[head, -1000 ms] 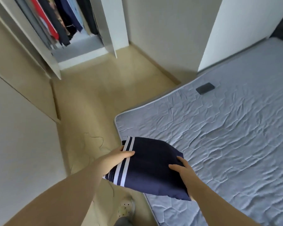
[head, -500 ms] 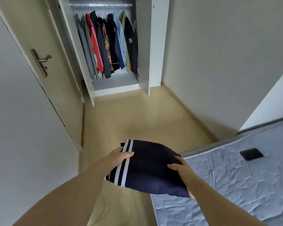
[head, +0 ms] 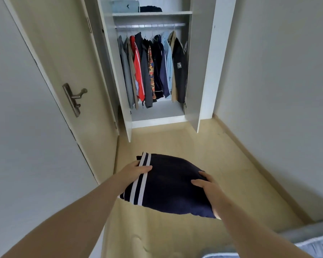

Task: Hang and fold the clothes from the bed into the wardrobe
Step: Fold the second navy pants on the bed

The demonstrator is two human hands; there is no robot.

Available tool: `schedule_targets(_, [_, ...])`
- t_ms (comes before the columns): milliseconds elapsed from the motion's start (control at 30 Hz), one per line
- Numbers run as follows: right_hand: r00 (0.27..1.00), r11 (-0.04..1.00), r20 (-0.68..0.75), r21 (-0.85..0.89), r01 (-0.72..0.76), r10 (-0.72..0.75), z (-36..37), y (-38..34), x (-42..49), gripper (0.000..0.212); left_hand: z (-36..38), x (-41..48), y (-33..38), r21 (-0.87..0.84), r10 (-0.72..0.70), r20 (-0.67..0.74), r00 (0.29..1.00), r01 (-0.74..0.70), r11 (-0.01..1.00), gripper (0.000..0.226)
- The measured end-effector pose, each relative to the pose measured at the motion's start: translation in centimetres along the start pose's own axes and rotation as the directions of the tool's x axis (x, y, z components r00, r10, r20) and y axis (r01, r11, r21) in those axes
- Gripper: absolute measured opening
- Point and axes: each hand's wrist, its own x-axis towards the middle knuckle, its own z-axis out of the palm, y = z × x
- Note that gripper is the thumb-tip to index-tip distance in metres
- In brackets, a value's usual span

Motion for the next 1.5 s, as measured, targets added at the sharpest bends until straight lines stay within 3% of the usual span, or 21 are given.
schedule_targets(167, [0.994,0.997,0.076,0.026,0.074,-0.075,1.2,-7.5,9.4,0.035,-2.9,7.8,6.5,-0.035,0.032,-0.097,0.995,-0.035,0.999,0.008])
schedule_targets(567, [0.965,0.996,0.251,0.074,0.058,-0.075,1.2,-26.2,25.5,0.028,-8.0,23.0,22.7,-0.052,0.105,-0.200,0.974,-0.117,0.992,0.025])
schedule_targets(1033, [0.954,0.979,0.221,0.044,0.199,-0.204,7.6,-41.5,44.1,0.035,-17.5,42.8,35.2,-0.081,0.235,-0.218,0.947,-0.258,0.963,0.027])
schedule_targets(1367, [0.915,0.939,0.218,0.129,0.318,-0.339,14.1,-55.2,58.9,0.032,-28.3,57.7,46.4,-0.131,0.315,-0.246,0.917,-0.353,0.926,0.014])
schedule_targets(1500, [0.897,0.924,0.228,0.163,0.347,-0.378,15.3,-60.2,65.2,0.031,-30.8,63.2,50.9,-0.148,0.343,-0.254,0.904,-0.387,0.910,0.022])
